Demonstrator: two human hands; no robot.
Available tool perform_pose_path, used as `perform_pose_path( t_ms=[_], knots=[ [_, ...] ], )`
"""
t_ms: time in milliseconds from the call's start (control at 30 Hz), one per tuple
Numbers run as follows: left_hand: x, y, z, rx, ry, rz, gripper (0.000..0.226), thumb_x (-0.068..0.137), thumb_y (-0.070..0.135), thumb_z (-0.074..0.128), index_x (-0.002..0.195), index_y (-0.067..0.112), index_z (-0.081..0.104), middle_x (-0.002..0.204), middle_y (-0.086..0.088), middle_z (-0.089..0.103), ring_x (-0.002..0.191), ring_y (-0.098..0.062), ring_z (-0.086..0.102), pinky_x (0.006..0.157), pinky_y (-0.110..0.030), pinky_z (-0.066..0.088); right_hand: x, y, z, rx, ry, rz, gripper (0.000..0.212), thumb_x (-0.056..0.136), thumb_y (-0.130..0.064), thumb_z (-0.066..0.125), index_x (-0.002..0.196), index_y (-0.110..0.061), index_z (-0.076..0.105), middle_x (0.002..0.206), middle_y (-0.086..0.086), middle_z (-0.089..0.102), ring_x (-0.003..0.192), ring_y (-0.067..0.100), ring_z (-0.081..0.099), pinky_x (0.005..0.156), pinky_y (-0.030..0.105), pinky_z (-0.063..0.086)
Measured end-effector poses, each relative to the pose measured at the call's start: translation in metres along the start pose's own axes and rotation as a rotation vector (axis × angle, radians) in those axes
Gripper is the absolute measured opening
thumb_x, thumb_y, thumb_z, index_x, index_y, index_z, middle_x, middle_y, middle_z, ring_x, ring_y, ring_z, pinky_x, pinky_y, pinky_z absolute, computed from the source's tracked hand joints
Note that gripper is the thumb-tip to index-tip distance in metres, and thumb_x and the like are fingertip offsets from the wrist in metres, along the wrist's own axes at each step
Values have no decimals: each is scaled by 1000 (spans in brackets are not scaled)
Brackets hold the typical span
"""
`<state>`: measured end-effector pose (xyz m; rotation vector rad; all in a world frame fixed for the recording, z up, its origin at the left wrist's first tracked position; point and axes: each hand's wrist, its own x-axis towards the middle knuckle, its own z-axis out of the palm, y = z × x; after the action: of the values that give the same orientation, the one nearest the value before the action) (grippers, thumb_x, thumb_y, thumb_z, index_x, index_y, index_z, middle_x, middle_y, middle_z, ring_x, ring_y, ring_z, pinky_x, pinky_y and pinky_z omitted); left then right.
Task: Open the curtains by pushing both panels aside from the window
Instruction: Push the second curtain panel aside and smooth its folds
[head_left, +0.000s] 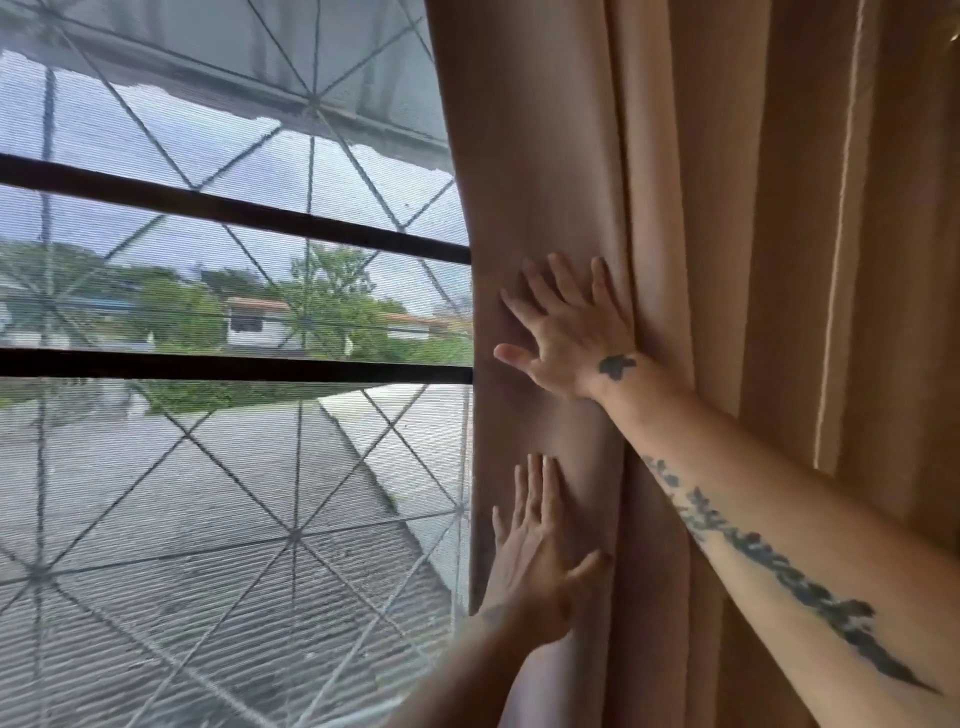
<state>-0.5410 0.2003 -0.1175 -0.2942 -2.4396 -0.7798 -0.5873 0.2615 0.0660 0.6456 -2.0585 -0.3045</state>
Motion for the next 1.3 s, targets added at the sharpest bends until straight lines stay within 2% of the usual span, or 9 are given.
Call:
perform_pose_path(
  t_ms=[133,267,533,700,800,933,1067,1200,1300],
  knots=[
    [24,6,23,-10,-18,8,88,79,52,26,144,16,-21,139,11,-34,132,-7,-32,119,-48,-4,4,20,18,14,-8,28,70,87,-64,22,146,-30,11,160,1,1,146,23,-7,115,52,-9],
    [47,10,45,-57,1,-14,118,62,84,31,145,18,-21,148,12,-30,135,-5,-30,118,-48,-3,8,37,38,-6,4,65,69,85,-65,21,145,-33,11,160,-3,3,146,20,-5,116,52,-6],
    [86,7,77,-58,137,3,106,63,61,29,126,16,-43,140,0,-35,135,-12,-30,116,-52,3,27,76,46,-67,157,-107,57,89,-49,39,142,-27,29,158,7,14,146,25,7,114,52,-7],
    [108,-5,110,120,364,65,111,52,48,36,145,5,-4,157,-5,-21,145,-16,-18,107,-48,30,56,87,38,-114,317,-68,66,87,-51,30,144,-16,25,156,11,22,146,28,12,113,52,-7],
    [112,-14,113,105,314,82,110,51,44,35,145,6,-7,155,-2,-26,144,-14,-21,112,-46,5,75,96,30,-130,363,-44,66,89,-53,27,145,-18,22,157,11,19,146,29,9,113,55,-7],
    [105,-6,104,15,235,47,95,56,46,20,110,43,-58,130,6,-56,117,9,-52,109,-48,-22,92,108,32,-129,400,-38,66,90,-54,24,145,-17,20,157,13,16,146,31,6,113,57,-7],
    [98,8,95,86,201,11,87,56,49,16,95,52,-61,123,-2,-54,120,2,-47,97,-45,-29,93,117,45,-101,415,-58,69,90,-55,20,145,-14,20,156,16,17,145,33,6,113,57,-6],
    [101,13,108,118,293,-53,91,59,46,23,127,46,-37,136,-1,-43,132,-16,-40,99,-48,-25,94,126,57,-33,422,-53,71,89,-55,20,145,-11,20,156,17,18,145,35,6,114,58,-6],
    [105,16,119,281,404,-72,87,62,40,31,140,23,-3,150,-17,-9,143,-30,-13,98,-61,-5,87,139,63,2,418,-68,74,86,-54,17,144,-8,22,154,21,19,144,38,7,114,59,-4]
  ],
)
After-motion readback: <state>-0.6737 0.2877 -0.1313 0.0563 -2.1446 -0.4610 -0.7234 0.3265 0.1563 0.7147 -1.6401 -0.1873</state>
